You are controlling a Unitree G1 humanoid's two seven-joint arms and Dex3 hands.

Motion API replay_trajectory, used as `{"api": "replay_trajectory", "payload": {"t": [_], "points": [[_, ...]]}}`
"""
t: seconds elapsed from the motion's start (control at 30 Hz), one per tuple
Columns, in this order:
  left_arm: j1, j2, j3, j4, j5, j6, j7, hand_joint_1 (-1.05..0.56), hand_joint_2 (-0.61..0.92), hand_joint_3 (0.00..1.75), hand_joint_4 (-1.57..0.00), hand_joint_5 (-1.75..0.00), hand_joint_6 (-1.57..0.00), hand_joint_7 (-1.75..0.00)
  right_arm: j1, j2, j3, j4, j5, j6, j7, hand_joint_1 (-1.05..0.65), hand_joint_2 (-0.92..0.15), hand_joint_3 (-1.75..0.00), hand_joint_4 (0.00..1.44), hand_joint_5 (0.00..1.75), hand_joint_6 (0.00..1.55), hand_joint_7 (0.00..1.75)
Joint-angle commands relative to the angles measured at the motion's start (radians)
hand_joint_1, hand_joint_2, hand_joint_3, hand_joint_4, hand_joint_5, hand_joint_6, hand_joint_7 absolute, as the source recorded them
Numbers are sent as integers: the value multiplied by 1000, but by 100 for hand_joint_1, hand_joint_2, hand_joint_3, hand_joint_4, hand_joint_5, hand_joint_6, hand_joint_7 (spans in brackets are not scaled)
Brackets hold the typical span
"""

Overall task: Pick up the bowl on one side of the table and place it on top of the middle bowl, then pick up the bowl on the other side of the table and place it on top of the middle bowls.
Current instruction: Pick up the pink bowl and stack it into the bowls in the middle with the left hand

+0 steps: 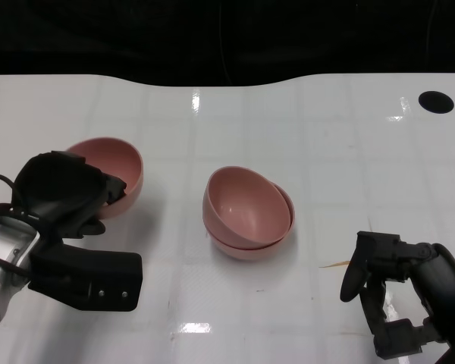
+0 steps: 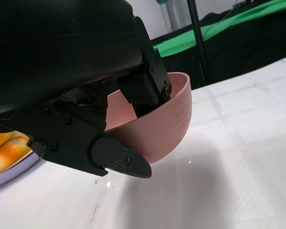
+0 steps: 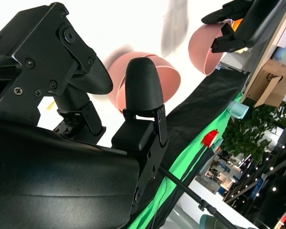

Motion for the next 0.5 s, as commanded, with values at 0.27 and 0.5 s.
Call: {"api": "replay_trajectory", "payload": {"t": [0.27,0.5], "points": [[23,47,49,-201,-33,20,-148,-34,92,14,-66,-167,-117,-14,3,-15,-16,-12,14,1,10,3,-20,-165,92,175,83,152],[-9,40,64,-259,-68,-6,-231,-30,92,23,-73,-156,-95,-72,7,-13,-16,-9,10,-6,9,2,-20,-165,93,175,83,153]]}}
